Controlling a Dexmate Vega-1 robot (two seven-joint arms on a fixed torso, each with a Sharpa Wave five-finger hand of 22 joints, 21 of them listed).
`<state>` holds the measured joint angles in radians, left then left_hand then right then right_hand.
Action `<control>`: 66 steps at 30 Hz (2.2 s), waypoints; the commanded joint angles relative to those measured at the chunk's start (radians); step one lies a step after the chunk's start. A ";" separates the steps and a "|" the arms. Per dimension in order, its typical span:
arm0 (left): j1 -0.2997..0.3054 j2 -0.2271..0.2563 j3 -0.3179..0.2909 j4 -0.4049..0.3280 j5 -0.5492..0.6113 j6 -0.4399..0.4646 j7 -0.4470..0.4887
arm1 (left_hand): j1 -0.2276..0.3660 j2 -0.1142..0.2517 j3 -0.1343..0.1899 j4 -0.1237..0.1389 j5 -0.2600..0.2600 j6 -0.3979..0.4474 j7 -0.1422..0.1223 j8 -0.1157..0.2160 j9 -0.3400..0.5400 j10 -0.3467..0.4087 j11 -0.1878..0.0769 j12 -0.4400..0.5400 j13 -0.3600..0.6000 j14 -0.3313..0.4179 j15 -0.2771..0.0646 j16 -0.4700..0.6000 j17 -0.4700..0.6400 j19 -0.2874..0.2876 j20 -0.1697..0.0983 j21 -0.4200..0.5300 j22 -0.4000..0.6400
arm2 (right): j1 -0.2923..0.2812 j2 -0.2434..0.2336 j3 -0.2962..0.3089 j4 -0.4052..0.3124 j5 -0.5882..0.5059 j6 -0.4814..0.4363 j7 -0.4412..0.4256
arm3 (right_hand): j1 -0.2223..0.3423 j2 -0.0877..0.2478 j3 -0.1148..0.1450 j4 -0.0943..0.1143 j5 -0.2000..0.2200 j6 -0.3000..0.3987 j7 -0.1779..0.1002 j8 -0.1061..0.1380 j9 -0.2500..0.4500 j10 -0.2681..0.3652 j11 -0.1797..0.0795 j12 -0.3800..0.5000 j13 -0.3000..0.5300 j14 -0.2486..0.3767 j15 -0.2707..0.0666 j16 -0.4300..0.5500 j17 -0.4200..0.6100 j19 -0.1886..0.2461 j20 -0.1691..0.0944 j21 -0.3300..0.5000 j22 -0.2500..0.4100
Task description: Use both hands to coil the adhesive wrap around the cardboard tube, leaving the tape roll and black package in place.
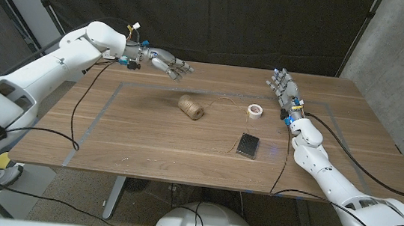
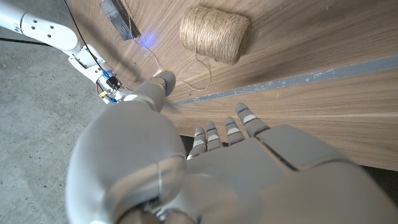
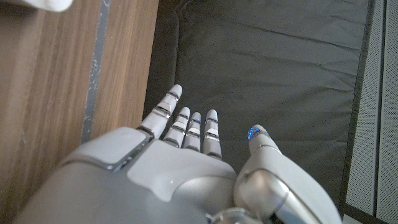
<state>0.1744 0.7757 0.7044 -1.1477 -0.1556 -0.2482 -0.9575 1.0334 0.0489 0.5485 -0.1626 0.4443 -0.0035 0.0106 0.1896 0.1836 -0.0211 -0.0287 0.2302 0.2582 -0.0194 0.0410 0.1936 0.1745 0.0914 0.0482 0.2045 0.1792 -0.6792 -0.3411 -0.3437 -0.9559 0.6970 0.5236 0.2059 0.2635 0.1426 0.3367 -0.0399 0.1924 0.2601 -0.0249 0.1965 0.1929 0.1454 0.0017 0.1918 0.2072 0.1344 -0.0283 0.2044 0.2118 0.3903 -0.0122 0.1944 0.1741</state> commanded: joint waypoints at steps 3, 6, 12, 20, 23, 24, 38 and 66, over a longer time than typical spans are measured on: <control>-0.020 0.022 0.015 -0.031 0.048 -0.005 -0.028 | 0.018 0.000 -0.003 -0.003 -0.002 0.001 0.009 0.006 0.004 0.004 -0.002 0.005 0.004 0.008 0.003 0.003 0.007 0.010 0.001 0.005 0.005 | -0.013 -0.004 -0.006 -0.025 -0.016 -0.001 -0.036 | -0.003 -0.003 0.002 -0.006 -0.002 -0.007 -0.001 -0.002 0.005 -0.011 0.003 -0.006 0.001 -0.007 0.005 0.001 0.002 -0.006 0.004 0.002 0.002; -0.021 0.024 0.016 -0.034 0.053 -0.009 -0.035 | 0.024 0.000 -0.003 -0.006 -0.002 0.001 0.007 0.006 0.004 0.005 -0.005 0.006 0.005 0.013 0.001 0.004 0.007 0.013 -0.001 0.006 0.005 | -0.020 -0.005 -0.006 -0.036 -0.019 -0.001 -0.047 | -0.003 -0.003 0.001 -0.007 -0.002 -0.011 -0.001 -0.004 0.005 -0.015 0.003 -0.006 0.001 -0.009 0.005 0.001 0.003 -0.007 0.005 0.002 0.002; -0.028 0.024 0.024 -0.036 0.070 -0.019 -0.048 | 0.039 -0.003 -0.004 -0.013 -0.004 -0.005 0.013 0.006 0.004 0.004 -0.003 0.008 0.007 0.021 0.003 0.006 0.008 0.018 0.004 0.008 0.005 | -0.030 -0.004 -0.005 -0.049 -0.022 0.005 -0.064 | -0.004 -0.002 0.001 -0.007 -0.002 -0.018 -0.001 -0.005 0.005 -0.022 0.001 -0.006 0.001 -0.014 0.006 0.001 0.004 -0.010 0.005 0.001 0.002; -0.044 0.016 0.040 -0.031 0.109 -0.056 -0.057 | 0.061 -0.010 -0.007 -0.020 -0.009 -0.001 0.009 0.009 0.005 0.009 -0.006 0.012 0.010 0.025 0.004 0.006 0.010 0.022 0.007 0.009 0.005 | -0.050 -0.002 0.000 -0.065 -0.023 0.016 -0.091 | -0.004 -0.002 0.000 -0.008 -0.002 -0.027 -0.001 -0.007 0.006 -0.032 0.001 -0.007 0.001 -0.022 0.007 0.000 0.005 -0.013 0.006 0.000 0.002; -0.048 0.013 0.045 -0.030 0.124 -0.071 -0.054 | 0.073 -0.011 -0.006 -0.022 -0.011 0.004 0.008 0.012 0.005 0.010 -0.008 0.014 0.012 0.030 0.002 0.007 0.011 0.023 0.008 0.009 0.005 | -0.056 -0.001 0.002 -0.067 -0.022 0.020 -0.098 | -0.005 -0.002 -0.001 -0.009 -0.003 -0.030 -0.002 -0.007 0.006 -0.035 0.000 -0.006 0.001 -0.025 0.007 -0.001 0.005 -0.014 0.006 0.000 0.002; -0.050 0.013 0.047 -0.032 0.131 -0.073 -0.054 | 0.076 -0.011 -0.007 -0.022 -0.012 0.006 0.007 0.013 0.005 0.010 -0.008 0.014 0.012 0.031 0.003 0.007 0.011 0.023 0.009 0.009 0.005 | -0.057 0.000 0.003 -0.066 -0.022 0.022 -0.100 | -0.005 -0.002 -0.001 -0.008 -0.003 -0.032 -0.002 -0.008 0.006 -0.037 0.002 -0.007 0.001 -0.026 0.008 -0.001 0.005 -0.014 0.006 0.000 0.002; -0.096 -0.020 0.083 0.004 0.185 -0.103 -0.091 | 0.120 -0.026 -0.016 -0.023 -0.030 -0.008 0.004 0.011 0.007 -0.013 -0.008 0.010 0.019 0.013 0.004 -0.001 0.013 0.013 0.010 0.005 0.005 | -0.054 0.014 0.013 -0.036 -0.011 0.042 -0.104 | -0.008 0.000 -0.003 -0.009 -0.003 -0.055 -0.010 -0.012 0.006 -0.064 0.006 -0.009 0.002 -0.042 0.015 -0.002 0.008 -0.024 0.009 -0.001 0.003; -0.171 -0.087 0.164 0.105 0.283 -0.205 -0.137 | 0.170 -0.042 -0.046 -0.011 -0.075 -0.070 0.002 0.001 0.008 -0.078 0.015 -0.003 0.031 -0.041 0.023 -0.010 0.015 -0.023 0.013 -0.005 0.006 | -0.044 0.043 0.032 0.020 0.002 0.084 -0.114 | -0.016 0.001 -0.009 -0.008 -0.004 -0.101 -0.018 -0.013 0.007 -0.117 0.010 -0.010 0.002 -0.078 0.029 -0.003 0.013 -0.045 0.018 -0.004 0.003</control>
<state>0.0321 0.7135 0.8430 -1.0799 0.0965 -0.4159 -1.0791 1.1885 0.0041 0.5071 -0.1764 0.3753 -0.0647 0.0142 0.1922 0.1886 -0.0882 -0.0160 0.2311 0.2859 -0.0539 0.0608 0.1859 0.1839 0.0744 0.0604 0.2045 0.1790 -0.7257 -0.3084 -0.3185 -0.9537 0.6929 0.5947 0.0947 0.2553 0.1426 0.3311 -0.0454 0.1924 0.1620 -0.0414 0.1849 0.1978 0.0294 0.0105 0.1808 0.2069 0.0605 -0.0010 0.2043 0.2210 0.3490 0.0036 0.1944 0.1741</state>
